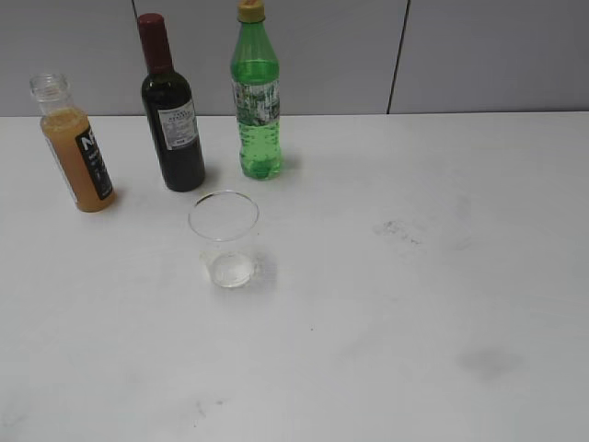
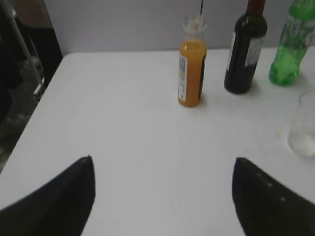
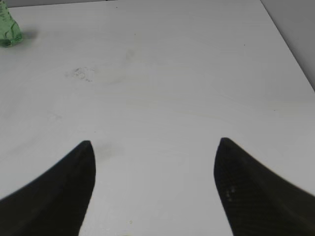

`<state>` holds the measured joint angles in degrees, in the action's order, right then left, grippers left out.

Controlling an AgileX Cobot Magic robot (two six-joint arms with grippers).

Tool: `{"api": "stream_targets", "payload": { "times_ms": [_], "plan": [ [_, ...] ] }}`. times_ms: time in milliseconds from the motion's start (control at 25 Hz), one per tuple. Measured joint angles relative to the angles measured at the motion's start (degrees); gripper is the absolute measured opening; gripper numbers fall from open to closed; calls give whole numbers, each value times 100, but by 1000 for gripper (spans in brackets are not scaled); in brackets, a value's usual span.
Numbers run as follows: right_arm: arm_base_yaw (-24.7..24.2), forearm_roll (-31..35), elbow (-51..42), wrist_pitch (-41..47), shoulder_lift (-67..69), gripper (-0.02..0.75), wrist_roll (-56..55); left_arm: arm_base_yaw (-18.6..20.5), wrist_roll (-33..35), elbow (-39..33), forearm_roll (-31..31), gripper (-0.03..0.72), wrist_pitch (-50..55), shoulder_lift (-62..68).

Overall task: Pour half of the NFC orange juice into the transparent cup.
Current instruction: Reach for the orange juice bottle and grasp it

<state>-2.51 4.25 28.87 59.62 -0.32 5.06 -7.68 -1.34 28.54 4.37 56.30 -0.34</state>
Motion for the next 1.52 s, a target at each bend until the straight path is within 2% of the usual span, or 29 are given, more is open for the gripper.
{"api": "stream_targets", "payload": {
  "times_ms": [160, 320, 960, 1360, 1520],
  "plan": [
    [0, 0, 0, 0, 0, 572, 0, 0, 0, 5, 69, 691, -840, 306],
    [0, 0, 0, 0, 0, 572, 0, 0, 0, 18, 154, 692, -1784, 1158],
    [0, 0, 0, 0, 0, 572, -5, 0, 0, 39, -160, 690, -6349, 5978],
    [0, 0, 0, 0, 0, 572, -5, 27, -129, 45, 3, 684, -9139, 8708],
    [0, 0, 0, 0, 0, 572, -5, 155, -524, 53, 158, 681, -9961, 9514]
  ]
}}
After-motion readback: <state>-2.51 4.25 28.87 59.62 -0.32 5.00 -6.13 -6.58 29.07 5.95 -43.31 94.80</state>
